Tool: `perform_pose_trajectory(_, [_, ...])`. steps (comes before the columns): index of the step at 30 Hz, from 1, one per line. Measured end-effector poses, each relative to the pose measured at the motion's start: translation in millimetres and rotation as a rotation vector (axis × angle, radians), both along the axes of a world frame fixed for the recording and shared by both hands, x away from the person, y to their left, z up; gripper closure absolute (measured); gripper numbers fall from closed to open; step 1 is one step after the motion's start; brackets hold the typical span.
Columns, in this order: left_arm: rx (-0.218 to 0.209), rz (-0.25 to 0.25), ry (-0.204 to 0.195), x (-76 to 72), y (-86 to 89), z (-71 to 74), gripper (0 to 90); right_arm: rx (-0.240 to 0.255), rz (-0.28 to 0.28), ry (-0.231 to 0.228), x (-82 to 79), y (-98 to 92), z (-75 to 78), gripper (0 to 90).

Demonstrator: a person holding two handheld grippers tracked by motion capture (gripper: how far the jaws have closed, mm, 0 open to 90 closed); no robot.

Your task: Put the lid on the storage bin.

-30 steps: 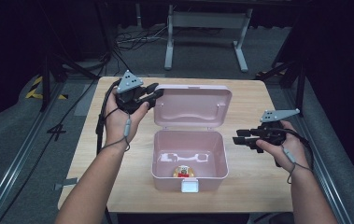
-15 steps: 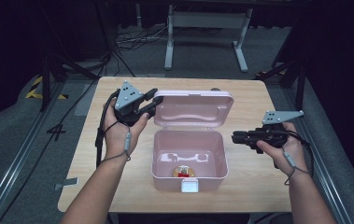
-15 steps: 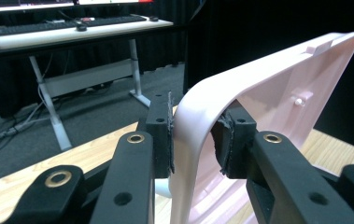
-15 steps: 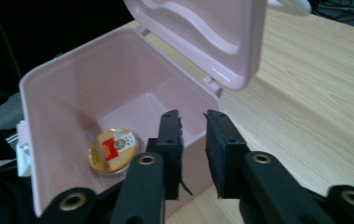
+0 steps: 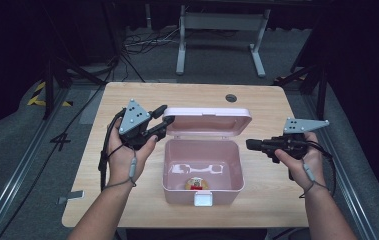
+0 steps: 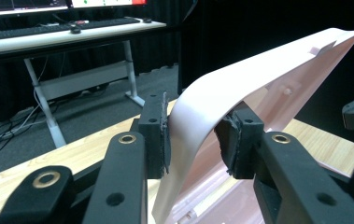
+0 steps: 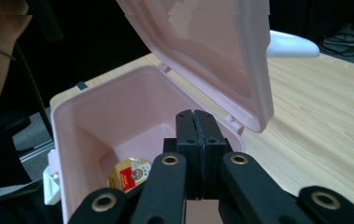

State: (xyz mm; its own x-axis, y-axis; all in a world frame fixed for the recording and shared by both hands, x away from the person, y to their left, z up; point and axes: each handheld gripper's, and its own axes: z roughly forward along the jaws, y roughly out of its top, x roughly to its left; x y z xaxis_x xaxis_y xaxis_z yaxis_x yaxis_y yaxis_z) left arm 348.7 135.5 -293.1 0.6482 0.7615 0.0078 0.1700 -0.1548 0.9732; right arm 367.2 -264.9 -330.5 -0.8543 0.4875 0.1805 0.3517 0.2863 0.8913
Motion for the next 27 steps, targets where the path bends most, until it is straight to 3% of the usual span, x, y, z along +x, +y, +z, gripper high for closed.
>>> perform_pose_trajectory(17, [-0.002,-0.022,0.030,-22.4,4.4,-12.7,58.1,0.016,0.065,-0.011,-4.7,10.2,5.7,90.0])
perform_pose_trajectory(27, [0.008,-0.039,0.050,-31.2,6.3,-17.4,56.3,0.021,0.069,-0.028,-11.5,12.7,6.0,90.0])
